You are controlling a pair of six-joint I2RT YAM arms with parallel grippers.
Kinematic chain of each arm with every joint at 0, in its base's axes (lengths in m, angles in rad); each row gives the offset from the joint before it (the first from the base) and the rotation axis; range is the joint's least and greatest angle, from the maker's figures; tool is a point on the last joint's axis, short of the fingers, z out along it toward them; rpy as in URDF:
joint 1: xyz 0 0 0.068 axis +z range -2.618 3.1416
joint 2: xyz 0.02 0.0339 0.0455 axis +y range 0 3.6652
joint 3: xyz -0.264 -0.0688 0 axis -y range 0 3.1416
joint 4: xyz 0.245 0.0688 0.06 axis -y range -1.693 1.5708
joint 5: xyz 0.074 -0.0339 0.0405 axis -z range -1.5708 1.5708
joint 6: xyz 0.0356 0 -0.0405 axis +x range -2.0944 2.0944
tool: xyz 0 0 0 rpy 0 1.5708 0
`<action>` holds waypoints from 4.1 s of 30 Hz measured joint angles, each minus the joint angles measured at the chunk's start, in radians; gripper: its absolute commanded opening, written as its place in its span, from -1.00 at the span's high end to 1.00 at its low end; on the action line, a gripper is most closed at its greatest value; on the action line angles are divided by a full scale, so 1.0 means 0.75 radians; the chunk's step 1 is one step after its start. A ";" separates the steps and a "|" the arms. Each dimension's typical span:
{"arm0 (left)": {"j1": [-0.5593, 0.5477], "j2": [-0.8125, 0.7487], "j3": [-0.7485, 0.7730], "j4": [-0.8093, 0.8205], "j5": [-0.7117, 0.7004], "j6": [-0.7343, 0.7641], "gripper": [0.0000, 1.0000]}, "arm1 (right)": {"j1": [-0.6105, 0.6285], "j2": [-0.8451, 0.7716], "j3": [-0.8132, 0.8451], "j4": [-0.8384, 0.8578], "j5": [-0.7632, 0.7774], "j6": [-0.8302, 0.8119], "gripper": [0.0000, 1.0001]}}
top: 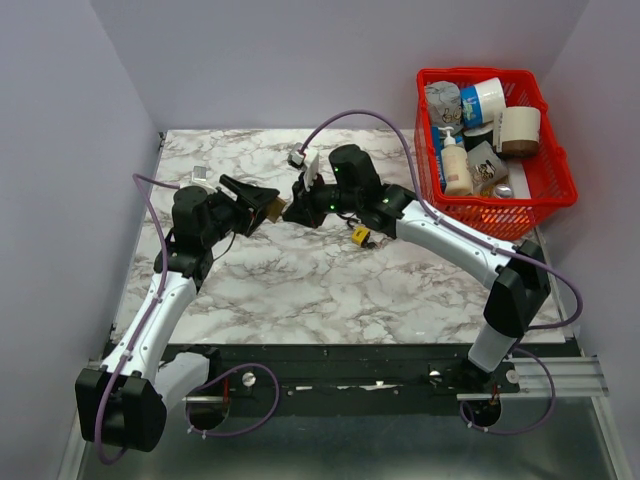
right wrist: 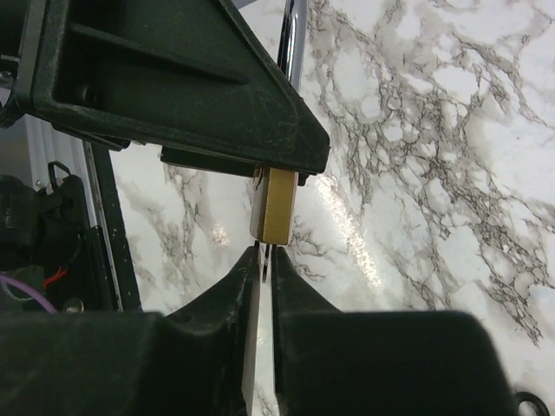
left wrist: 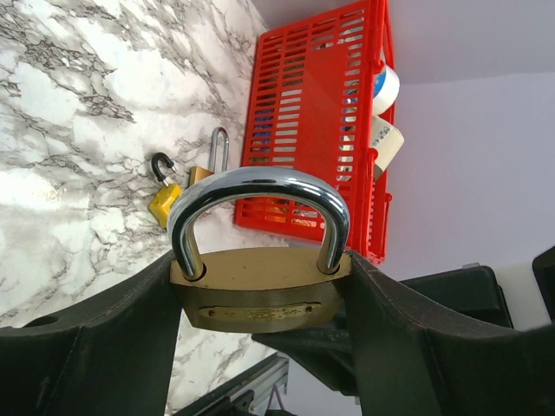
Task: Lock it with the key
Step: Lock the lock, then place the lock at the center of the board, then place the key at the center of the board.
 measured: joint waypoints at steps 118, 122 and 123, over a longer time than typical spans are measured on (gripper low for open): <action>0.359 0.907 0.899 -1.115 -0.280 1.410 -0.97 | 0.015 0.583 0.073 0.209 0.149 1.200 0.99; 0.449 0.710 0.927 -1.106 -0.202 1.362 -0.97 | 0.036 0.668 0.134 0.210 0.148 1.270 0.99; 0.474 0.674 0.940 -1.111 -0.186 1.352 -0.97 | 0.043 0.685 0.149 0.209 0.148 1.288 0.99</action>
